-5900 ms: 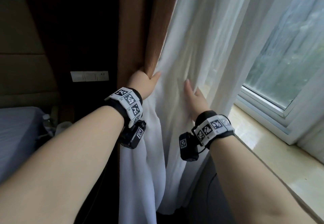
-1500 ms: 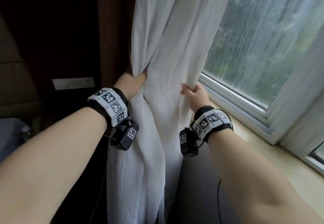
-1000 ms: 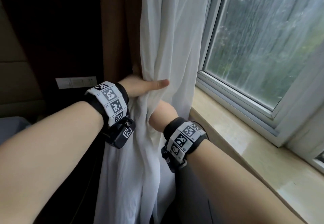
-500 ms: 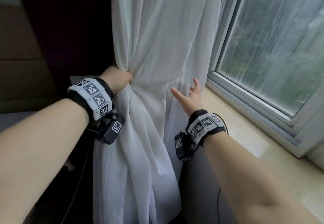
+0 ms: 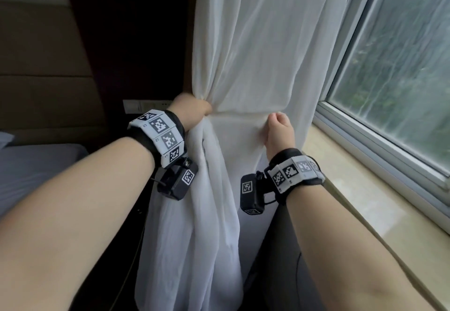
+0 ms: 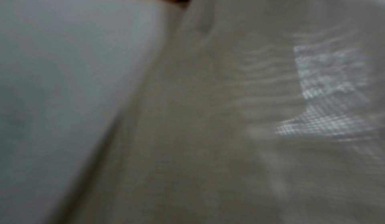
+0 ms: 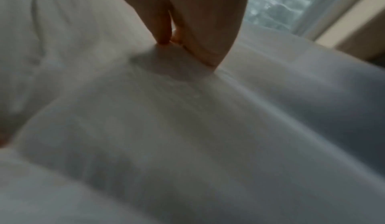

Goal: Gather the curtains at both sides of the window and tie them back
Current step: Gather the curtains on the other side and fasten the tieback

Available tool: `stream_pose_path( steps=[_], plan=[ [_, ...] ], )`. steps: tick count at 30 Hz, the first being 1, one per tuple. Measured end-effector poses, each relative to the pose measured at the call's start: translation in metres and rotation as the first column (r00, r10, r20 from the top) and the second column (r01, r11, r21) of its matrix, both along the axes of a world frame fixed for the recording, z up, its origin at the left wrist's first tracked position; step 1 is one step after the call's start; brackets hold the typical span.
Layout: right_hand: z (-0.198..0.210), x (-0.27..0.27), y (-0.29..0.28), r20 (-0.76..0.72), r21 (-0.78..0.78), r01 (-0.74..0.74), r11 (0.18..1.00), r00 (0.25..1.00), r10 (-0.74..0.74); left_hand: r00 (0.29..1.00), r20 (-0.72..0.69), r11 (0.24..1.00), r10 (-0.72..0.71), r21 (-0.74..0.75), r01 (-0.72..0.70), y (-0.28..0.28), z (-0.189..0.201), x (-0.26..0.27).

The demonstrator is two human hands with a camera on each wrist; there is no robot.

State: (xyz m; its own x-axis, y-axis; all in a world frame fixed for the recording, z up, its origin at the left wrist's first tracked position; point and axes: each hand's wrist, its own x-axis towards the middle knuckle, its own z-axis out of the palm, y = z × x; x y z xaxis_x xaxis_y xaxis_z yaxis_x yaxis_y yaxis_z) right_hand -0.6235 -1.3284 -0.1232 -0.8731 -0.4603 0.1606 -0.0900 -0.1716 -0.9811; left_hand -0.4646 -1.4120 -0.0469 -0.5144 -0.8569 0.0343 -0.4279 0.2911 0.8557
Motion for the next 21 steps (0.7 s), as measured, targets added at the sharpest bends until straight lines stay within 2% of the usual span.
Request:
stream_pose_path(
  steps=[3,4,6,7,9,10,11,13,15,18,19,21],
  plan=[
    [0.008,0.016,0.019,0.0,-0.115,-0.002,0.993,1.0,0.002,1.0,0.013,0.999,0.005,-0.032,-0.005,0.004,-0.001,-0.008],
    [0.008,0.023,0.025,-0.051,-0.116,-0.027,0.993,0.998,0.021,1.0,0.018,0.999,0.009,-0.054,-0.008,0.006,-0.001,-0.01],
    [0.003,0.036,0.036,-0.271,-0.069,-0.092,0.993,0.96,0.07,1.0,0.016,0.997,0.025,-0.068,-0.023,0.008,-0.001,-0.012],
    [-0.001,0.042,0.039,-0.405,-0.03,-0.115,0.993,0.91,0.093,1.0,0.001,0.997,0.03,-0.066,-0.03,0.006,-0.003,-0.015],
    [-0.013,0.054,0.039,-0.652,0.093,-0.1,0.991,0.746,0.136,0.998,-0.058,0.999,0.026,-0.038,-0.028,0.005,-0.006,-0.016],
    [-0.018,0.061,0.036,-0.736,0.162,-0.063,0.985,0.657,0.163,0.995,-0.101,1.0,0.007,-0.003,-0.007,0.004,-0.009,-0.017],
    [-0.021,0.067,0.032,-0.773,0.23,-0.024,0.973,0.602,0.198,0.987,-0.159,0.998,-0.021,0.063,0.031,0.003,-0.01,-0.017],
    [-0.018,0.078,0.022,-0.757,0.315,0.021,0.949,0.609,0.238,0.963,-0.264,0.971,-0.06,0.208,0.118,0.003,-0.01,-0.015],
    [-0.011,0.085,0.011,-0.74,0.327,-0.005,0.945,0.621,0.259,0.945,-0.304,0.938,-0.118,0.278,0.206,-0.001,-0.007,-0.013],
    [0.002,0.088,-0.001,-0.744,0.409,-0.024,0.912,0.571,0.348,0.941,-0.22,0.914,-0.257,0.26,0.31,-0.01,-0.006,-0.012],
    [0.004,0.088,-0.004,-0.753,0.428,-0.026,0.903,0.542,0.372,0.949,-0.198,0.933,-0.246,0.218,0.287,-0.012,-0.004,-0.013],
    [0.005,0.08,-0.004,-0.763,0.431,-0.045,0.901,0.515,0.39,0.966,-0.236,0.985,-0.106,0.109,0.135,-0.018,-0.006,-0.017]
  ],
)
